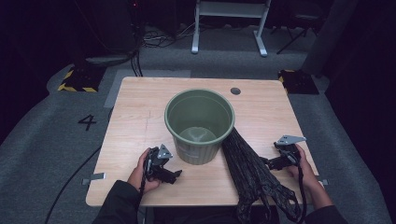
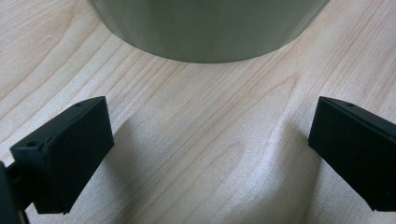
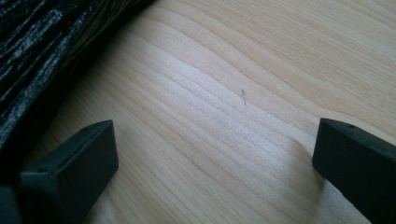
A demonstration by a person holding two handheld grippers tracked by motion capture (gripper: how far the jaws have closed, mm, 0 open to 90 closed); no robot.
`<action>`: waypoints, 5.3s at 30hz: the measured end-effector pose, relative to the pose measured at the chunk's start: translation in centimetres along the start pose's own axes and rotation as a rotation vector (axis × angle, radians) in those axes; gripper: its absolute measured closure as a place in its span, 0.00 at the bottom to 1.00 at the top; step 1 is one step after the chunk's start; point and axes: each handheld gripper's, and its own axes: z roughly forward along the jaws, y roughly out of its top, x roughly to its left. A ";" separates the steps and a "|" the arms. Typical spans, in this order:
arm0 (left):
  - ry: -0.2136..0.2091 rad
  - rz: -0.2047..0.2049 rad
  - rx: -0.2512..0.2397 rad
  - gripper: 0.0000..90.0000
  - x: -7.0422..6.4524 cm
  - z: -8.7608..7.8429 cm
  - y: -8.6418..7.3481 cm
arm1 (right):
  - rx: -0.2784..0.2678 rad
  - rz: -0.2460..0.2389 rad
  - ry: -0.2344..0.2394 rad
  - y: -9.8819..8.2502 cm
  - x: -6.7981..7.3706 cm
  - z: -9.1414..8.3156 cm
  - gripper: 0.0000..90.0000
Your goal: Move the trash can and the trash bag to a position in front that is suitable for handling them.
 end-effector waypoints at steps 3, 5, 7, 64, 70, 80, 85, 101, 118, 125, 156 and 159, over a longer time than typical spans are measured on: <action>-0.001 0.001 -0.004 0.00 0.0 0.0 0.0 | -0.007 -0.013 0.003 -0.1 0.1 -0.2 0.02; 0.000 -0.005 -0.003 0.00 0.0 0.0 -0.1 | -0.009 -0.005 -0.002 -0.2 0.2 -0.2 0.03; -0.003 0.003 0.001 0.00 0.1 -0.1 -0.1 | -0.015 -0.007 -0.001 -0.3 0.2 -0.5 0.08; -0.008 0.008 -0.001 0.00 0.2 -0.1 -0.1 | -0.216 -0.313 0.167 11.2 8.0 -6.7 0.26; -0.007 0.007 -0.003 0.00 0.1 -0.1 -0.1 | -0.084 -0.272 0.203 6.8 6.7 -4.4 0.28; -0.003 0.011 0.000 0.00 0.2 -0.1 -0.1 | 0.057 -0.306 0.181 2.7 5.6 -2.4 0.62; -0.003 0.009 -0.004 0.00 0.2 -0.1 -0.1 | 0.055 -0.282 0.076 2.6 4.0 -2.1 0.80; -0.004 0.006 -0.002 0.00 0.1 0.0 -0.1 | 0.056 -0.217 -0.099 5.1 -0.2 -1.6 0.65; -0.004 0.010 0.001 0.00 0.2 -0.1 -0.1 | -0.150 -0.123 -0.156 6.3 2.0 -6.0 0.32; -0.003 0.010 0.000 0.00 0.2 -0.1 -0.1 | -0.180 -0.174 -0.046 6.3 5.8 -7.6 0.35; -0.003 -0.001 -0.002 0.00 0.1 0.0 -0.1 | -0.167 -0.092 -0.127 4.4 4.4 -8.9 0.27; -0.003 0.000 -0.001 0.00 0.1 0.0 0.0 | -0.189 -0.075 -0.151 6.2 5.2 -8.6 0.25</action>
